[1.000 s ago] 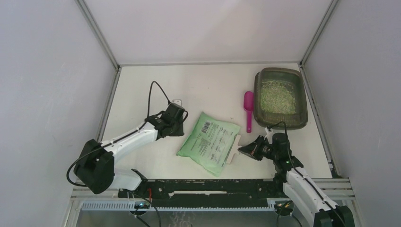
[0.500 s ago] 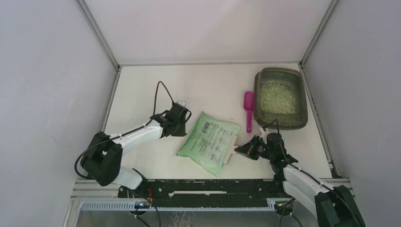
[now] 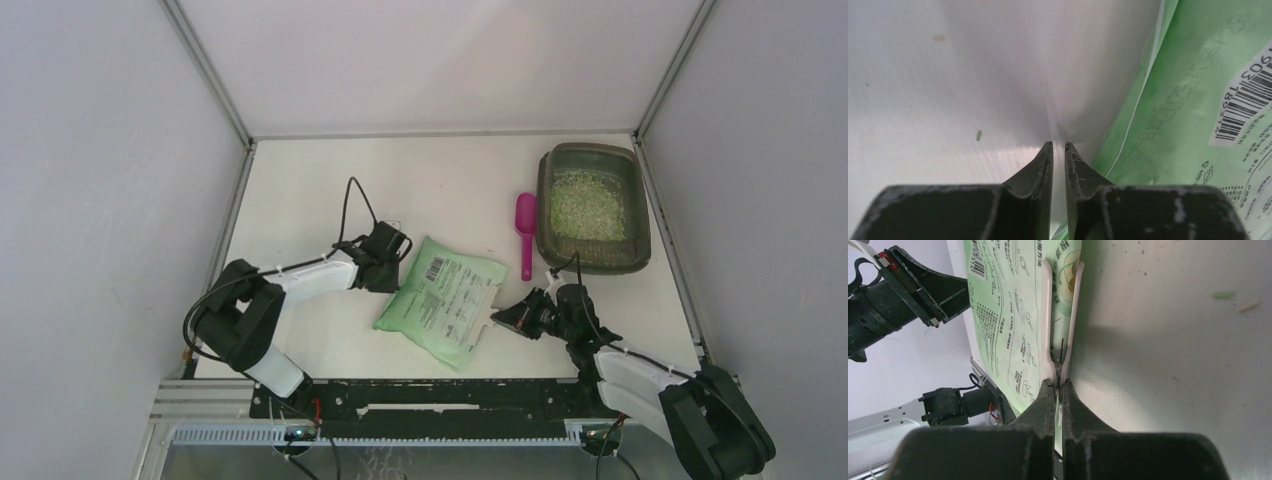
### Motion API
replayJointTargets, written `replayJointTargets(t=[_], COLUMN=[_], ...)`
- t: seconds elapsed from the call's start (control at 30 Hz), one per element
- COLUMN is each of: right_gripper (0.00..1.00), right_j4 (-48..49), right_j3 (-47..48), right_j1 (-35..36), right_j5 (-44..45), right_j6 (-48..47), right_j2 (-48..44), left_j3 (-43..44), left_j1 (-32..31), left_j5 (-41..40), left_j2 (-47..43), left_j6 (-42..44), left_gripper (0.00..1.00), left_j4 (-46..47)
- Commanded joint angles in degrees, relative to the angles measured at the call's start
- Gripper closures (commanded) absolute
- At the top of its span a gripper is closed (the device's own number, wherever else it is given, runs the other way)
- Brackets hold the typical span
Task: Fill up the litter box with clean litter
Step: Clamp the clamp at the center of the board.
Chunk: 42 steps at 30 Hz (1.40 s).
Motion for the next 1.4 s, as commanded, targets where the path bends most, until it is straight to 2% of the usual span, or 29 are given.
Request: replayJointTargets(t=[0.0, 0.27, 0.67, 0.7, 0.73, 0.8, 0.93, 1.0, 1.07, 1.23, 1.37], right_gripper=[1.0, 1.0, 1.0, 0.96, 0.86, 0.74, 0.4, 0.31, 0.27, 0.24, 0.22], right_j4=[9.1, 14.2, 9.2, 8.7, 8.4, 8.0, 6.0, 4.0, 2.1, -6.0, -9.0], right_j3=[-0.5, -2.1, 0.9, 1.2, 1.4, 1.7, 2.4, 2.9, 3.4, 5.4, 5.0], right_j1=[2.3, 3.6, 4.0, 4.2, 4.2, 4.3, 4.8, 5.0, 5.2, 7.7, 13.7], right_j5=[1.9, 2.0, 1.9, 1.9, 1.9, 1.9, 2.4, 2.7, 3.0, 4.7, 8.9], right_j6=[2.1, 5.2, 5.1, 5.0, 4.8, 4.7, 4.7, 4.5, 4.4, 5.2, 9.7], right_j2=[1.9, 3.8, 2.0, 2.1, 2.3, 2.5, 1.6, 0.6, -0.6, -2.9, -4.1], left_j3=[0.7, 1.9, 2.5, 2.5, 2.6, 2.8, 3.3, 3.3, 3.3, 4.4, 4.8], left_j1=[-0.7, -2.8, -4.7, -4.7, -4.8, -4.8, -4.9, -4.9, -4.9, -4.9, -4.8], left_j5=[1.9, 3.1, 4.0, 4.0, 4.1, 4.3, 4.3, 4.2, 4.0, 4.0, 4.3], left_j2=[1.5, 4.3, 4.4, 4.2, 4.0, 3.7, 3.3, 2.8, 2.0, -0.6, -2.2], left_j6=[1.5, 1.6, 1.3, 1.3, 1.3, 1.3, 1.5, 1.5, 1.4, 1.5, 1.3], left_gripper=[0.83, 0.85, 0.86, 0.86, 0.86, 0.87, 0.86, 0.84, 0.81, 0.69, 0.61], left_j4=[2.7, 3.2, 3.6, 3.6, 3.6, 3.4, 2.6, 2.4, 2.2, 0.4, -0.4])
